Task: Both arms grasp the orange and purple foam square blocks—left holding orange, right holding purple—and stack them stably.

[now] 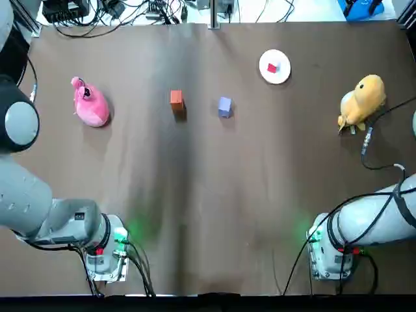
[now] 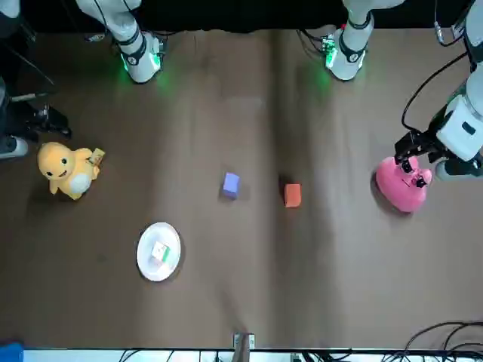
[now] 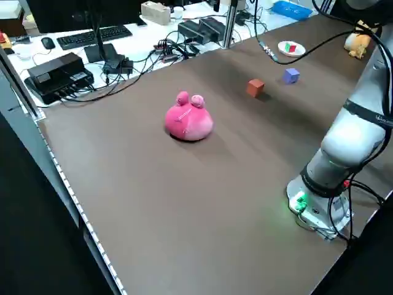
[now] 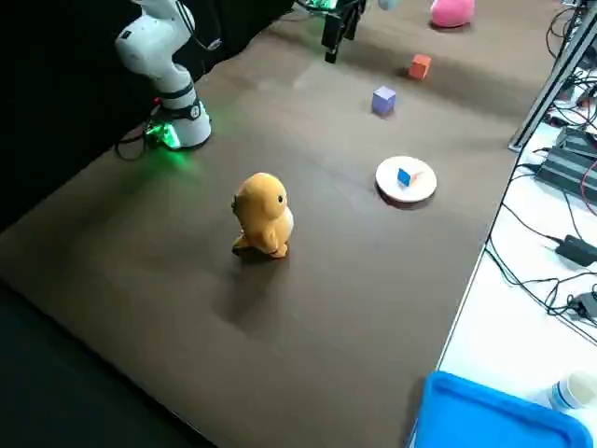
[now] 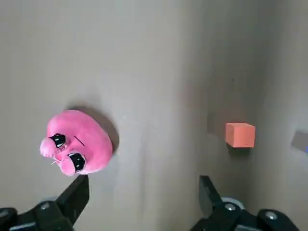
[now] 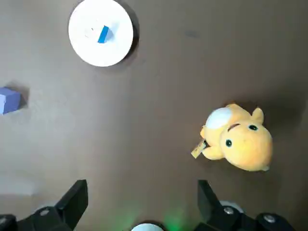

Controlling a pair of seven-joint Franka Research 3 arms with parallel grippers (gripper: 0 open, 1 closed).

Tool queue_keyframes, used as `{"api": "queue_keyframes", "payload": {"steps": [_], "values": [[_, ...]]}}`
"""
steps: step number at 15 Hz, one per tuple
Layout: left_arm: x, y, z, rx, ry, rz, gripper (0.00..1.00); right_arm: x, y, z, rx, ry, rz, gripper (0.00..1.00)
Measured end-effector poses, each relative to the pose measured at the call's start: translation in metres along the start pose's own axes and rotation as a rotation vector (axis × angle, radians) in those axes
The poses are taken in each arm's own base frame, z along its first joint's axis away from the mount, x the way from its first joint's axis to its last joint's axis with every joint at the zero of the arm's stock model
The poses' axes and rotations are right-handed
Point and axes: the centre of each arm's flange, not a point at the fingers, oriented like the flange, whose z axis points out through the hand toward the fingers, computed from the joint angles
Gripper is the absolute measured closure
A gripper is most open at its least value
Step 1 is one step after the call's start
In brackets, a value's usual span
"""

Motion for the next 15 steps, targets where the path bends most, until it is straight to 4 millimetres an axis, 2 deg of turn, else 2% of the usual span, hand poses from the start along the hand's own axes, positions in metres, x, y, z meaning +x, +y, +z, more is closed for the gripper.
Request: {"api": "queue_keyframes", "payload": {"steps": [3, 6, 8, 10, 12, 13, 15], "values": [[0.002, 0.0, 0.005, 0.0, -0.01, 0.002, 0.0, -0.007, 0.014, -0.006, 0.002, 0.01, 0.024, 0.0], [0.006, 0.0, 0.019, 0.001, -0.033, 0.003, 0.0, -0.007, 0.013, -0.005, 0.003, 0.007, 0.023, 0.0], [0.012, 0.002, 0.041, 0.001, -0.071, 0.009, 0.0, -0.007, 0.011, -0.002, 0.003, 0.002, 0.019, 0.0], [0.022, 0.012, 0.073, -0.004, -0.124, 0.028, 0.0, -0.006, 0.006, 0.0, 0.009, -0.004, 0.011, 0.0], [0.03, 0.03, 0.108, -0.044, -0.183, 0.048, 0.0, -0.005, -0.013, 0.002, 0.021, -0.007, 0.011, 0.0], [0.032, 0.038, 0.124, -0.08, -0.216, 0.049, 0.0, -0.004, -0.028, 0.003, 0.022, -0.009, 0.019, 0.0], [0.037, 0.04, 0.151, -0.14, -0.277, 0.032, 0.0, 0.0, -0.068, 0.01, 0.02, -0.015, 0.004, 0.0]]}}
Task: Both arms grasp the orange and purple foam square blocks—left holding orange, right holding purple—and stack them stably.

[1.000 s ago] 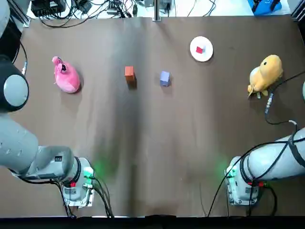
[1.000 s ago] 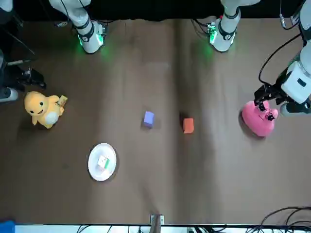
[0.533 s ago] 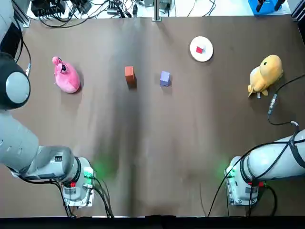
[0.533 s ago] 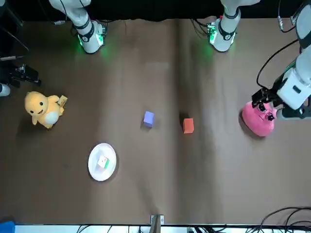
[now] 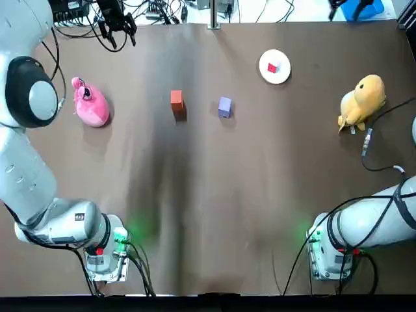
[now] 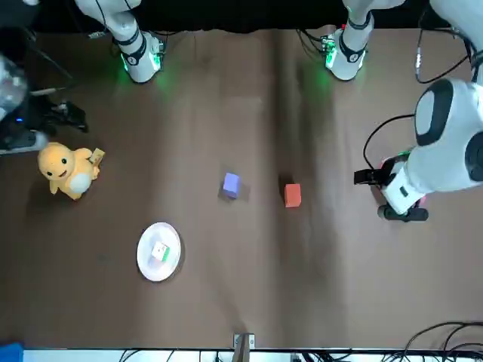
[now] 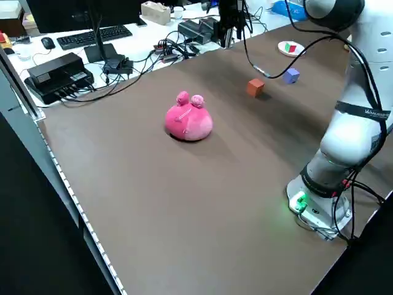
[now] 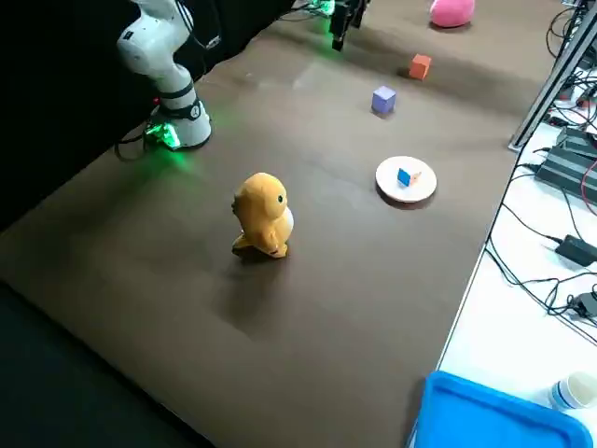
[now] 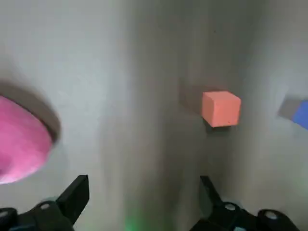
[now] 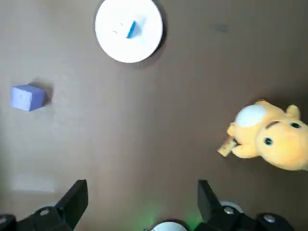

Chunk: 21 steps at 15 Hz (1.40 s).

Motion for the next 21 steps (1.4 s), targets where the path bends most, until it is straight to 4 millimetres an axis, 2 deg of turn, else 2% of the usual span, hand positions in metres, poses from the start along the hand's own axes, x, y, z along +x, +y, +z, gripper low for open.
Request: {"api": "queue_keyframes", "payload": {"steps": [3, 4, 5, 6, 7, 8, 9, 10, 13, 14, 16, 19, 21], "values": [[0.009, -0.015, 0.016, -0.159, -0.084, -0.026, 0.0, 0.012, -0.051, 0.026, 0.007, -0.032, -0.021, 0.0], [0.013, -0.026, 0.018, -0.227, -0.102, -0.018, 0.0, 0.017, -0.065, 0.039, 0.023, -0.052, -0.022, 0.0], [0.02, -0.053, 0.029, -0.349, -0.137, 0.053, 0.0, 0.03, -0.093, 0.068, 0.046, -0.09, 0.013, 0.0], [0.024, -0.067, 0.038, -0.405, -0.145, 0.109, 0.0, 0.038, -0.106, 0.082, 0.044, -0.095, 0.033, 0.0], [0.024, -0.067, 0.038, -0.405, -0.145, 0.109, 0.0, 0.038, -0.106, 0.082, 0.044, -0.095, 0.033, 0.0], [0.031, -0.084, 0.052, -0.471, -0.145, 0.171, 0.0, 0.045, -0.12, 0.097, 0.038, -0.094, 0.05, 0.0], [0.041, -0.106, 0.08, -0.575, -0.151, 0.246, 0.0, 0.054, -0.139, 0.118, 0.03, -0.095, 0.073, 0.0], [0.046, -0.113, 0.095, -0.616, -0.159, 0.271, 0.0, 0.058, -0.147, 0.125, 0.029, -0.088, 0.077, 0.0], [0.054, -0.124, 0.128, -0.71, -0.163, 0.353, 0.0, 0.064, -0.165, 0.137, 0.028, -0.065, 0.082, 0.0], [0.055, -0.125, 0.133, -0.729, -0.16, 0.387, 0.0, 0.065, -0.17, 0.141, 0.028, -0.063, 0.085, 0.0], [0.055, -0.122, 0.142, -0.778, -0.143, 0.478, 0.0, 0.068, -0.194, 0.157, 0.03, -0.046, 0.11, 0.0], [0.056, -0.119, 0.15, -0.825, -0.113, 0.57, 0.0, 0.07, -0.247, 0.202, 0.014, -0.031, 0.152, 0.0], [0.058, -0.117, 0.156, -0.859, -0.08, 0.634, 0.0, 0.072, -0.27, 0.229, 0.009, -0.018, 0.192, 0.0]]}}
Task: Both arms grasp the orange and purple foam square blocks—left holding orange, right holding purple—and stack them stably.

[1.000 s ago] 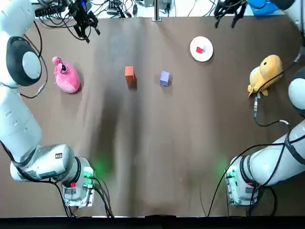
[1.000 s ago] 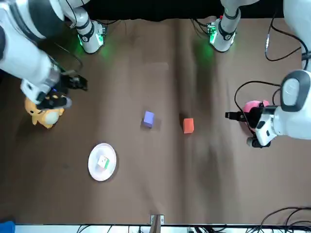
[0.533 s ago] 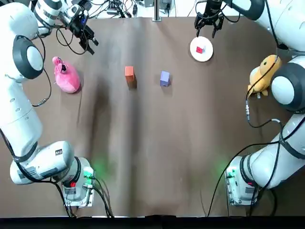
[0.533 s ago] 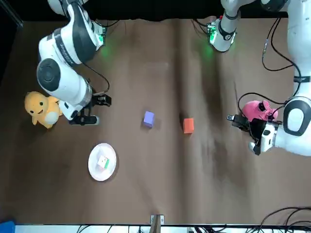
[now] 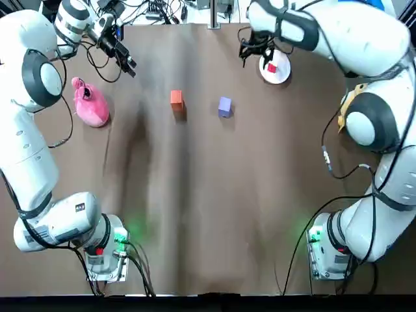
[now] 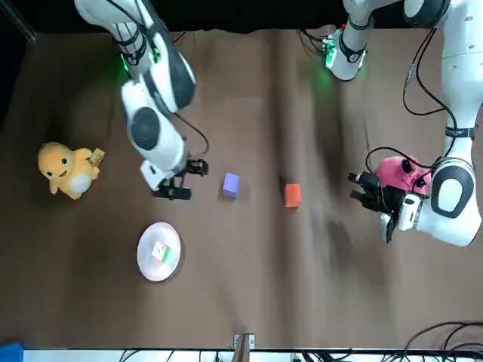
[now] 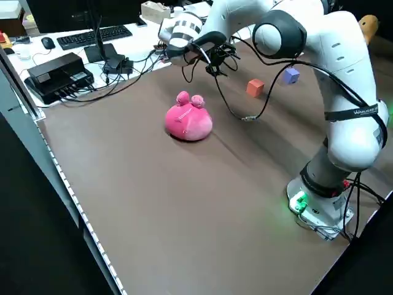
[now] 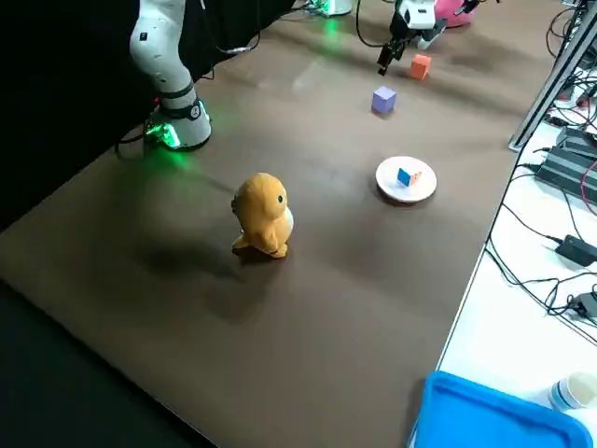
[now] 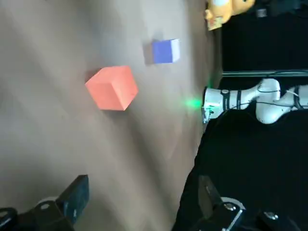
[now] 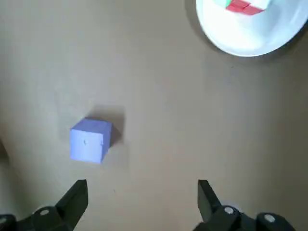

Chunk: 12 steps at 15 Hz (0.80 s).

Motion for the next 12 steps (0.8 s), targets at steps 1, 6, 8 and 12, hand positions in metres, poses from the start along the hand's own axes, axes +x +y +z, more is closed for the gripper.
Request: {"api": "queue_keyframes", "payload": {"steps": [1, 6, 8, 12], "values": [[0.0, -0.003, 0.002, -0.013, 0.006, 0.044, 0.0, 0.001, -0.006, 0.01, 0.003, 0.005, 0.023, 0.0], [0.0, -0.019, 0.021, -0.082, 0.04, 0.251, 0.0, 0.002, -0.023, 0.037, 0.105, -0.064, 0.203, 0.0], [0.0, -0.026, 0.027, -0.101, 0.053, 0.349, 0.0, 0.001, -0.028, 0.048, 0.101, -0.084, 0.275, 0.0], [0.004, -0.041, 0.051, -0.169, 0.142, 0.665, 0.0, -0.012, -0.057, 0.079, 0.092, -0.08, 0.448, 0.0]]}}
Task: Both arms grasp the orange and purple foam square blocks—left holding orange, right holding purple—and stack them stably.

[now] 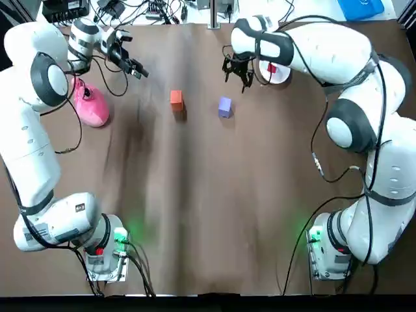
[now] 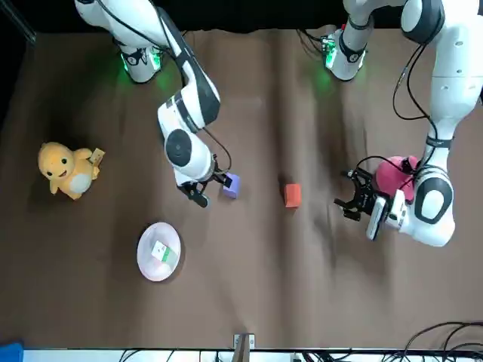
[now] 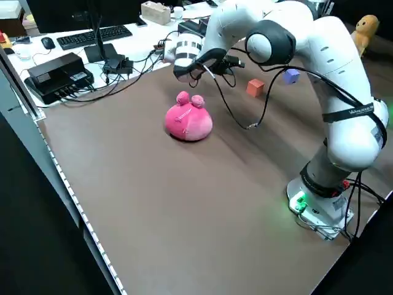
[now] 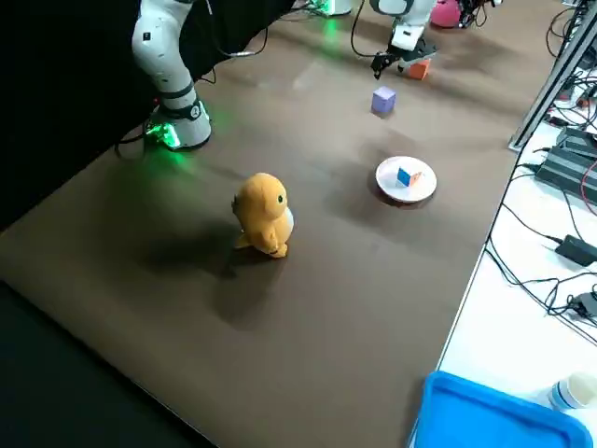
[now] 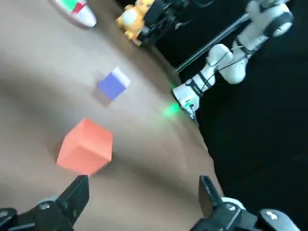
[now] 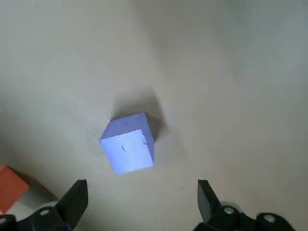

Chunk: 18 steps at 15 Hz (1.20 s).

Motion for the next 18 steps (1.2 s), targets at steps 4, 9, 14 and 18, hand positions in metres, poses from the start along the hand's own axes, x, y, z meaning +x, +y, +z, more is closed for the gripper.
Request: {"api": "queue_keyframes", "payload": {"steps": [4, 9, 14, 18], "values": [[-0.011, -0.017, 0.026, -0.047, 0.063, 0.206, 0.0, 0.0, -0.009, 0.026, 0.025, 0.026, 0.12, 0.0], [-0.024, -0.036, 0.053, -0.073, 0.139, 0.39, 0.0, -0.014, -0.018, 0.029, 0.036, 0.027, 0.32, 0.0], [-0.046, -0.049, 0.064, -0.004, 0.168, 0.376, 0.0, -0.014, -0.022, 0.025, 0.06, 0.031, 0.517, 0.0], [-0.061, -0.058, 0.091, 0.144, 0.281, 0.551, 0.0, -0.013, -0.023, 0.025, 0.082, 0.029, 0.742, 0.0]]}}
